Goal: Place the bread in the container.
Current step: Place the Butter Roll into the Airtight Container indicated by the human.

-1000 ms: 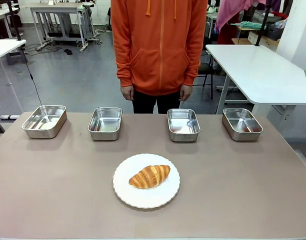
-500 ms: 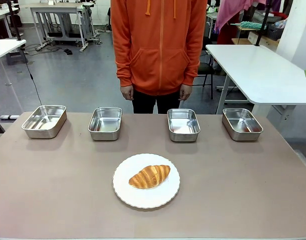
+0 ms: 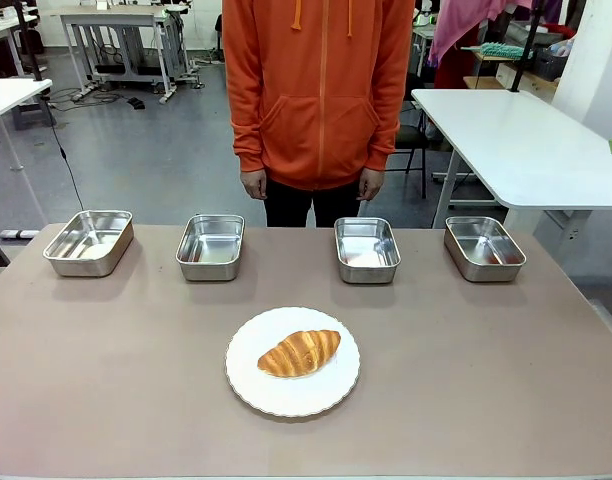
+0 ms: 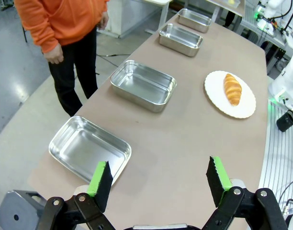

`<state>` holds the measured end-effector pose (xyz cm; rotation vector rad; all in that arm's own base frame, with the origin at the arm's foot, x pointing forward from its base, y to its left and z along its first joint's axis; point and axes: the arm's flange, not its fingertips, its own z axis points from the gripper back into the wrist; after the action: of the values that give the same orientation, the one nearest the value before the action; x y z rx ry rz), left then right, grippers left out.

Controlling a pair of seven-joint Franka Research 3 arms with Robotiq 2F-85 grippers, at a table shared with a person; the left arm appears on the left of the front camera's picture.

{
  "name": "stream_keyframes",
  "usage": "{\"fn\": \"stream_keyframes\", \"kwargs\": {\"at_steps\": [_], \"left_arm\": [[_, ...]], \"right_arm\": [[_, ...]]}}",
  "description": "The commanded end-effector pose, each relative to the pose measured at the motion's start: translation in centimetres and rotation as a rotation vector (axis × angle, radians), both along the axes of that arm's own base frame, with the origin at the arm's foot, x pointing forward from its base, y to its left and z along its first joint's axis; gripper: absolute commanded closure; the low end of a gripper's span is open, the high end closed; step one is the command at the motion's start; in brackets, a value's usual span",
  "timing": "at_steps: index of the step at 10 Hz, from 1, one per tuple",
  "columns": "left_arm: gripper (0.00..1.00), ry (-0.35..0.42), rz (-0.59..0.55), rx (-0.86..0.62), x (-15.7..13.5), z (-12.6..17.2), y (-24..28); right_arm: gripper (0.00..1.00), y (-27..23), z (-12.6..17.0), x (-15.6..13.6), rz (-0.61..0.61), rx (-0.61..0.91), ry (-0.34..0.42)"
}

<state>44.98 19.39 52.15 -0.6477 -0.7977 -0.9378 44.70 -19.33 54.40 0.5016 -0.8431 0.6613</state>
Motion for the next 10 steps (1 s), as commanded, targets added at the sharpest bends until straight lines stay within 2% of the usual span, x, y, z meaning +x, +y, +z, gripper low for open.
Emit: {"fn": "stream_keyframes", "kwargs": {"at_steps": [1,10], "left_arm": [[0.00,-0.005,-0.004,-0.001,-0.03,0.10,-0.04],[0.00,-0.005,-0.004,-0.001,-0.03,0.10,-0.04]], "right_arm": [[0.00,0.07,0.15,0.21,0.002,0.015,-0.015],[0.00,0.07,0.15,0.21,0.002,0.015,-0.015]]}}
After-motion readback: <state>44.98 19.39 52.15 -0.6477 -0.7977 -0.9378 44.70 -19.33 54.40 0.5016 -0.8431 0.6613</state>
